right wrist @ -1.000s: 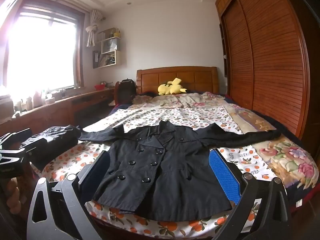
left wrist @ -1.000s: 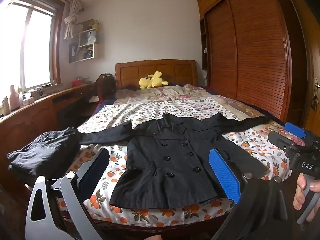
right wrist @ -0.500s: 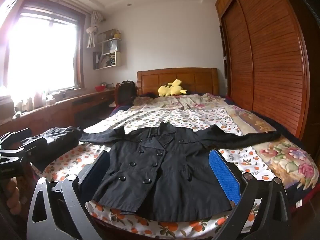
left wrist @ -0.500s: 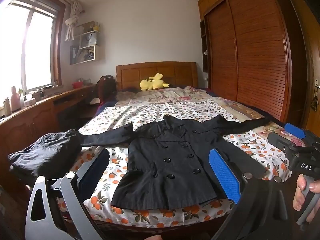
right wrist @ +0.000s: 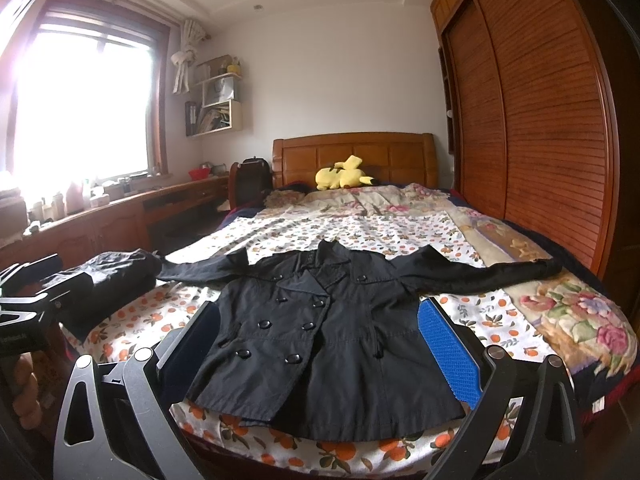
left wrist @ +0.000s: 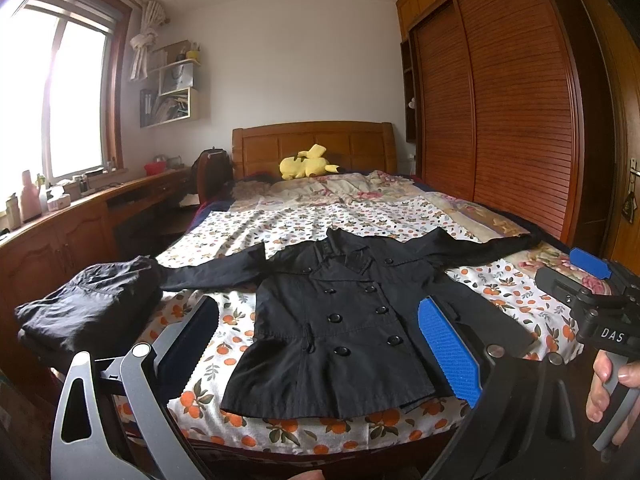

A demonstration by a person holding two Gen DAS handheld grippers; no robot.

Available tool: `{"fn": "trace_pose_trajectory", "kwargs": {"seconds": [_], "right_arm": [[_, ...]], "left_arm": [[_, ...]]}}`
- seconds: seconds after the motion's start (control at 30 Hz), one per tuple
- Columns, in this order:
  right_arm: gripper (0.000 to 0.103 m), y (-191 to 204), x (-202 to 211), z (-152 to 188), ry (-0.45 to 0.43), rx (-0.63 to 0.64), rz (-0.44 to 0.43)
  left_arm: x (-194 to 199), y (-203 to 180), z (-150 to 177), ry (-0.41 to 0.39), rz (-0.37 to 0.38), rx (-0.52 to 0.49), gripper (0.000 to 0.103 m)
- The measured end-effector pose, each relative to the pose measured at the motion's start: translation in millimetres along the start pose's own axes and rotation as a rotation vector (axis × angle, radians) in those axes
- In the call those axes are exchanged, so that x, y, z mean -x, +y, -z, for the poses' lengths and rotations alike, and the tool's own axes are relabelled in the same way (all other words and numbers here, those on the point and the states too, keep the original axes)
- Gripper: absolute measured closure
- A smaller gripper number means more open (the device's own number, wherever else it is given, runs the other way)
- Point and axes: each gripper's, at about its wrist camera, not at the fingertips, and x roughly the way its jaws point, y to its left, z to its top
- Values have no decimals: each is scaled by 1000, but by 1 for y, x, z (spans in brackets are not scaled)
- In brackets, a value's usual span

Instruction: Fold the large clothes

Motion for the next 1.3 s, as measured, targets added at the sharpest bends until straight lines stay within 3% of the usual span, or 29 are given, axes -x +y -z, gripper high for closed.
{"fn": "trace_pose_trajectory", "kwargs": {"seconds": [1.3], "right_arm": [[7, 1, 2, 0, -7, -1, -3]], "left_arm": [[0, 1, 0, 0, 0, -3, 2]]}}
